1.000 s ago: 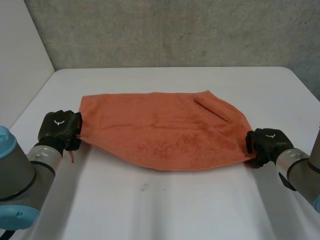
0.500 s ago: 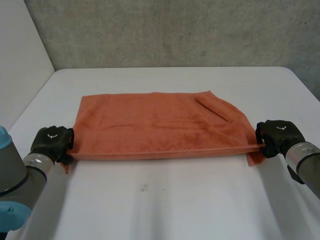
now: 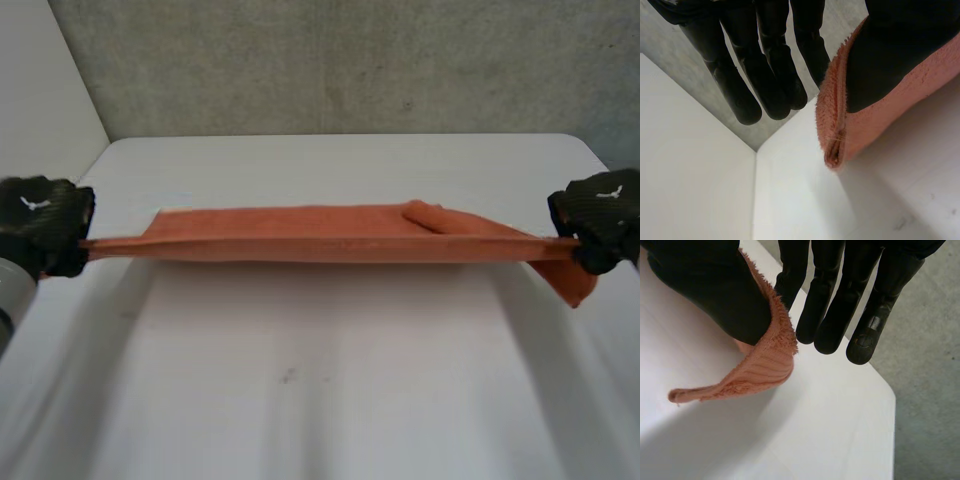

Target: Fold the laundry

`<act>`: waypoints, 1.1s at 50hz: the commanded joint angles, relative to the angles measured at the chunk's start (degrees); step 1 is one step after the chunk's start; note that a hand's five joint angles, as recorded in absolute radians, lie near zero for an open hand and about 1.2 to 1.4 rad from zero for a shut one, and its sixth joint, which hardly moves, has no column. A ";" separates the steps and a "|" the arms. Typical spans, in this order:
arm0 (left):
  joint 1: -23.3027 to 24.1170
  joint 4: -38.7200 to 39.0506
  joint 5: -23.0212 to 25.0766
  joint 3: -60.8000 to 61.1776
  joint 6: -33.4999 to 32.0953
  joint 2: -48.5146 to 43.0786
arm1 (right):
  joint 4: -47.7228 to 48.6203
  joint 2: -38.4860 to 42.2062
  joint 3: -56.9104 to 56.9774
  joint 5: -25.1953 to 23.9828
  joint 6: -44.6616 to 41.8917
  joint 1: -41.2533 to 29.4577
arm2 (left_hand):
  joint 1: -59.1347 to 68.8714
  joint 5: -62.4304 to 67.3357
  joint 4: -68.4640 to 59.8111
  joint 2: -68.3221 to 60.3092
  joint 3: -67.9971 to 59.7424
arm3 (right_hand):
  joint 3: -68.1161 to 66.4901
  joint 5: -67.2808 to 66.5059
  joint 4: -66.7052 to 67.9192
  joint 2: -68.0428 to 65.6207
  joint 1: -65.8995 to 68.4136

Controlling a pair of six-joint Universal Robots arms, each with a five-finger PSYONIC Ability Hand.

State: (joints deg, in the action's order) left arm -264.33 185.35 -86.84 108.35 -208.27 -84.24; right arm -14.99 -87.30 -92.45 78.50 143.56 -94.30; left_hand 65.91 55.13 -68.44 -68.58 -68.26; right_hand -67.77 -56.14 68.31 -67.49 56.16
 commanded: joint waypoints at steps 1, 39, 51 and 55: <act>-0.48 -8.95 0.09 -1.56 -5.91 1.19 | -12.07 0.72 1.40 0.78 -8.98 -0.36 | 14.09 14.87 -11.56 -11.42 -11.74 | -12.23 -13.86 11.69 -12.51 23.84; 7.08 24.18 -5.45 -30.84 0.85 -13.14 | 21.14 5.21 22.86 11.50 4.18 -8.09 | 14.09 14.87 -11.56 -11.42 -11.74 | -12.23 -13.86 11.69 -12.51 23.84; 4.00 29.63 -0.88 -6.32 3.39 -16.91 | 25.00 6.96 1.33 5.98 4.45 -7.65 | 14.09 14.87 -11.56 -11.42 -11.74 | -12.23 -13.86 11.69 -12.51 23.84; 4.00 30.69 -0.44 -2.19 4.63 -21.91 | 27.20 13.36 -2.64 4.29 3.83 -7.74 | 14.09 14.87 -11.56 -11.42 -11.74 | -12.23 -13.86 11.69 -12.51 23.84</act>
State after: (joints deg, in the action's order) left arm -259.11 212.90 -88.80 96.44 -206.07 -99.18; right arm 8.48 -81.56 -86.35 87.22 148.08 -101.92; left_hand 65.91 55.13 -68.48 -68.73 -68.45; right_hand -67.89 -57.14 68.31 -67.49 56.54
